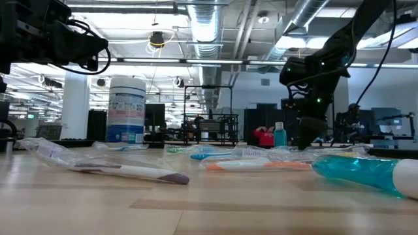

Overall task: Pick & Place toothbrushing station
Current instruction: Put the blue toothbrush into the black wire organizer

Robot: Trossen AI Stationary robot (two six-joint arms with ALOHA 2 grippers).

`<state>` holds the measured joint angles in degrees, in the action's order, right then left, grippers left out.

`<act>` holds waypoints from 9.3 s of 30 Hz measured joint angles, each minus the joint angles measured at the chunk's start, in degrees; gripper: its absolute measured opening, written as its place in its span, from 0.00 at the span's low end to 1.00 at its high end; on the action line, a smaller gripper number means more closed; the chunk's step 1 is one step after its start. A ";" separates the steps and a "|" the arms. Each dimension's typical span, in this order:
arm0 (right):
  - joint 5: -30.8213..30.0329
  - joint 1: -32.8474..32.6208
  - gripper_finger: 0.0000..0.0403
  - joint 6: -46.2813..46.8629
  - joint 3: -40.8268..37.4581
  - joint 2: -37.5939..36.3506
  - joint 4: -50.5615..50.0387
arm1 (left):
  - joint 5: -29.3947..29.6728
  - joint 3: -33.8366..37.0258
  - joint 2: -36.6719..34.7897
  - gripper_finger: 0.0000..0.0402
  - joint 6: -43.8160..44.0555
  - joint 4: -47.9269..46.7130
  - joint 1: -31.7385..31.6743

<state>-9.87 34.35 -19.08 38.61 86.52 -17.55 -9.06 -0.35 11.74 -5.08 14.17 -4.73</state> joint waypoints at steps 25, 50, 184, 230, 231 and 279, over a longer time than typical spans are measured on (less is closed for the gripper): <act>-0.74 3.59 0.42 -3.88 4.09 1.89 -2.16 | 0.00 0.00 -0.01 0.00 0.00 0.00 0.00; -0.06 3.87 0.07 -5.38 4.13 6.48 -0.28 | 0.00 0.01 -0.01 0.00 0.00 0.00 0.00; 19.03 -15.61 0.00 8.18 9.66 -13.70 34.24 | 7.13 -43.98 78.37 0.23 2.51 46.28 -10.21; 19.06 -15.96 0.00 8.16 9.64 -13.42 35.77 | 6.05 -49.71 83.90 0.10 3.87 45.13 -9.81; 19.06 -15.96 0.00 8.16 9.64 -13.44 35.77 | 6.08 -49.71 83.90 0.08 3.87 45.13 -9.81; 19.26 -16.00 0.30 6.50 9.57 -13.40 31.29 | 4.59 -42.89 73.74 0.01 4.01 36.99 -17.18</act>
<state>9.39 18.35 -12.57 48.18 73.12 13.74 -4.47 -43.24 85.48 -1.07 51.16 -21.91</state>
